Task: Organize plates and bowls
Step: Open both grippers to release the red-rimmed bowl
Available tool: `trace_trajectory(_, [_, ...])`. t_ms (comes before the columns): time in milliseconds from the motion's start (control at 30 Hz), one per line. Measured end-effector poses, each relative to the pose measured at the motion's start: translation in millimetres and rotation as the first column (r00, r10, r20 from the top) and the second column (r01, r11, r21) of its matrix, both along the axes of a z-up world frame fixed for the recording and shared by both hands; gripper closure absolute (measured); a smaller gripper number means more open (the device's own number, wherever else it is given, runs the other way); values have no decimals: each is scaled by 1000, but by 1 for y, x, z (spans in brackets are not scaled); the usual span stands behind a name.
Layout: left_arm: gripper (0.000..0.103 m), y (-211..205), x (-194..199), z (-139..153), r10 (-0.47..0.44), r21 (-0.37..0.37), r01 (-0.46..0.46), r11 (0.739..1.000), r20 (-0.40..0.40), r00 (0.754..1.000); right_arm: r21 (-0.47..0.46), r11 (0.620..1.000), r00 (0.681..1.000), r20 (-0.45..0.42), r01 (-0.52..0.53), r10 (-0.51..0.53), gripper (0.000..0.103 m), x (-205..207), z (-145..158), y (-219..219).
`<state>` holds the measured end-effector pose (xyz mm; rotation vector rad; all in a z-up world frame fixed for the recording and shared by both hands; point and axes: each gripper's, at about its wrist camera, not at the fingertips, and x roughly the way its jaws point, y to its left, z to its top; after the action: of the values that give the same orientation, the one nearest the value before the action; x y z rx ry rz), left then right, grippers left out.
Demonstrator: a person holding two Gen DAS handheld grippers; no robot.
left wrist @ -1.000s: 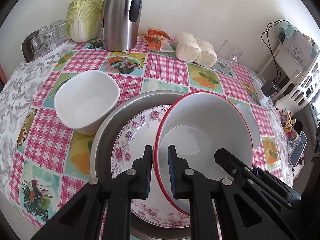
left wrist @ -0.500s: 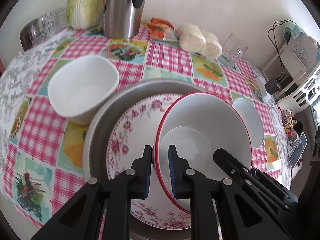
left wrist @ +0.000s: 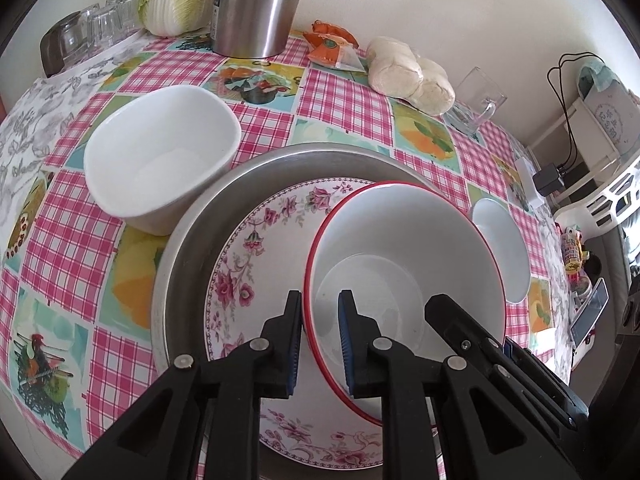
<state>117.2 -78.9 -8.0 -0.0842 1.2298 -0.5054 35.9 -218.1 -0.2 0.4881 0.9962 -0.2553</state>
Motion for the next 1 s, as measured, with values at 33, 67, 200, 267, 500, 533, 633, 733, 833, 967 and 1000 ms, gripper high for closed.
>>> trace_trajectory(33, [86,0,0,0,1,1,-1,1000,-1,1000,7,1000,1000,3,-1,1,78,0,0,0])
trace_trajectory(67, [86,0,1,0,2,1,-2,1000,-3,1000,12,1000,1000,5,-2,2,78,0,0,-1])
trace_trajectory(200, [86,0,1,0,-2,5,2,1000,-9,1000,16,1000,1000,8,0,0,78,1,-1,0])
trace_trajectory(267, [86,1,1,1,1,7,-1,1000,-5,1000,20,1000,1000,10,0,0,78,1,-1,0])
trace_trajectory(500, [85,3,4,0,9,-7,-9,1000,-19,1000,22,1000,1000,6,-2,2,77,2,-1,2])
trace_trajectory(533, [85,4,4,1,11,-15,-11,1000,-19,1000,26,1000,1000,5,-2,2,77,2,-1,1])
trace_trajectory(633, [76,9,5,9,25,-51,-26,998,-12,1000,38,999,1000,14,-4,3,72,1,0,-1])
trace_trajectory(733, [64,12,6,17,36,-38,-35,999,14,999,21,1000,1000,26,0,0,64,-1,7,-2])
trace_trajectory(833, [63,16,6,26,40,-47,-39,998,27,999,18,1000,999,42,7,-8,62,-5,18,-5])
trace_trajectory(967, [53,23,5,43,57,-56,-53,997,75,996,-2,1000,996,84,26,-26,60,-12,37,-10])
trace_trajectory(1000, [51,25,4,47,63,-55,-58,997,87,994,-4,1000,995,93,31,-31,59,-13,41,-12])
